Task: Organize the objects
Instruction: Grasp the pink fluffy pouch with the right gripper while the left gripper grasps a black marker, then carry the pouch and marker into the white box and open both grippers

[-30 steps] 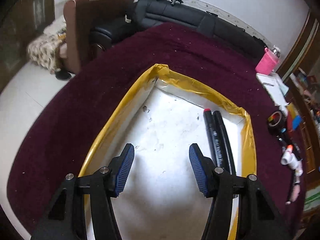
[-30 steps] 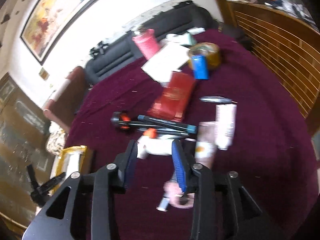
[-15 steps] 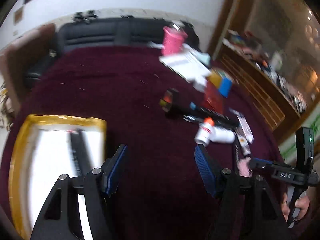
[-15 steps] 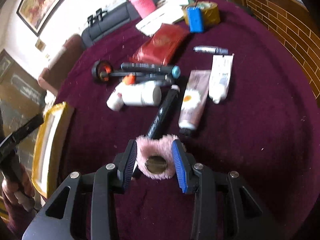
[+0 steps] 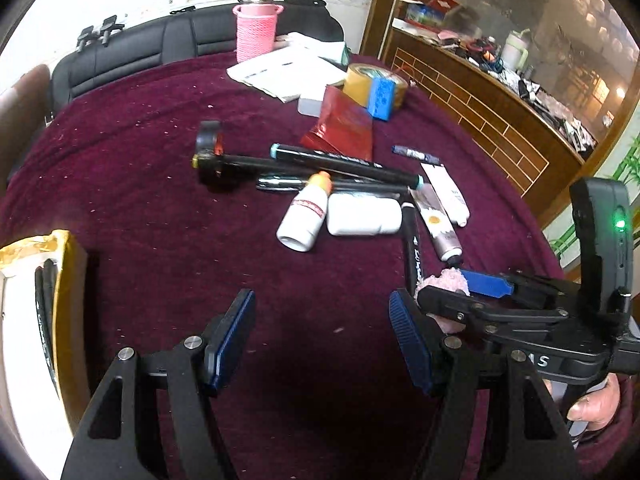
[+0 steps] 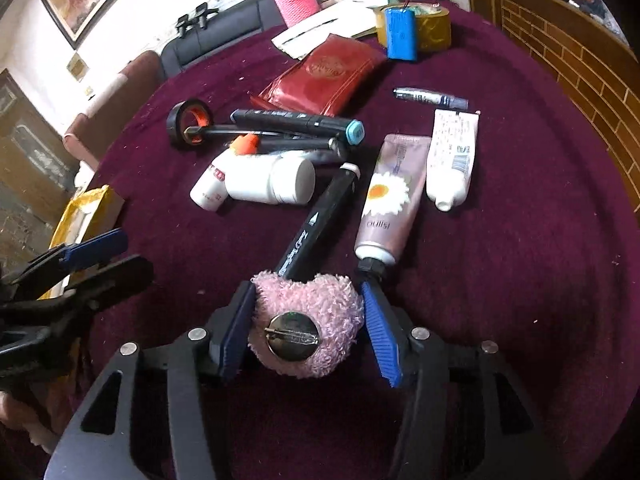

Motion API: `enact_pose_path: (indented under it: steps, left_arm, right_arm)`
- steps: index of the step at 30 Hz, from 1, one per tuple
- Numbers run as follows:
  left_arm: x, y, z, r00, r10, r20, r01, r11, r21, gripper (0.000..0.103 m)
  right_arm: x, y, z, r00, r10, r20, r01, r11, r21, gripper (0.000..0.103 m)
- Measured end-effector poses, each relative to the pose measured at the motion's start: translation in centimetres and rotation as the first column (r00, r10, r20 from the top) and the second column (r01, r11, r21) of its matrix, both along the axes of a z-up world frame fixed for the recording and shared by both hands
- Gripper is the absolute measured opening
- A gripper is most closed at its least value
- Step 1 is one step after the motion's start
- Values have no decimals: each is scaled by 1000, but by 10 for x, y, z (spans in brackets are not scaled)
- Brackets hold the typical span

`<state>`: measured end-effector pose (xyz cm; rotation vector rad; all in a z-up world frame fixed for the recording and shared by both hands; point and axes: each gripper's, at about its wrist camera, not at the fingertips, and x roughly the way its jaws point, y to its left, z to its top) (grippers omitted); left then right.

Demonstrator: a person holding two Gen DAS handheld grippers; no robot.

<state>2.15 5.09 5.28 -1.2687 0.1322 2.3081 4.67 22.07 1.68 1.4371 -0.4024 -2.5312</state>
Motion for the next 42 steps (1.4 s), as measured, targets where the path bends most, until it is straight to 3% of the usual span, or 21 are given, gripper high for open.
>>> enact_pose_path:
  steps: [3,10,14,20,21,22,23,31,33,35,42]
  left_arm:
    - [1,10,-7,1000,-15,27,15,1000,-4,62]
    - [9,53,-23,995,-97,30,99,993,-57,62]
    - [6,84,-37,990,-131,46,135,985,-103,62]
    - [10,100,-41,988,-151,-38,143,976,-166,60]
    - [11,99,-41,987,-152,-44,143,976,-161,46]
    - [13,96,-39,986,-157,-52,147,977,-157,14]
    - [14,94,-36,986,-160,-45,151,976,-155,11]
    - [22,61,-21,992,-121,-19,120,991,-57,11]
    - [24,52,-16,994,-111,-23,110,993,-30,11]
    - [27,38,-8,996,-91,-22,92,996,16,11]
    - [50,-42,39,999,8,-50,1,985,173,11]
  right_arm:
    - [7,14,3,1000,-5,3,5,999,-45,41]
    - [33,57,18,994,-107,-27,107,994,35,41]
    - [38,71,18,991,-130,-19,131,991,35,41]
    - [38,65,15,994,-110,-21,110,993,46,41]
    - [37,63,14,994,-107,-20,107,993,53,42]
    - [37,61,12,994,-104,-17,105,993,59,43]
    - [36,60,10,995,-101,-12,102,993,64,43]
    - [38,48,3,994,-106,-7,106,986,128,52]
    - [41,43,3,994,-105,-18,106,983,149,52]
    - [44,40,3,995,-101,-21,103,982,156,43]
    - [61,24,38,997,-35,-72,39,997,62,40]
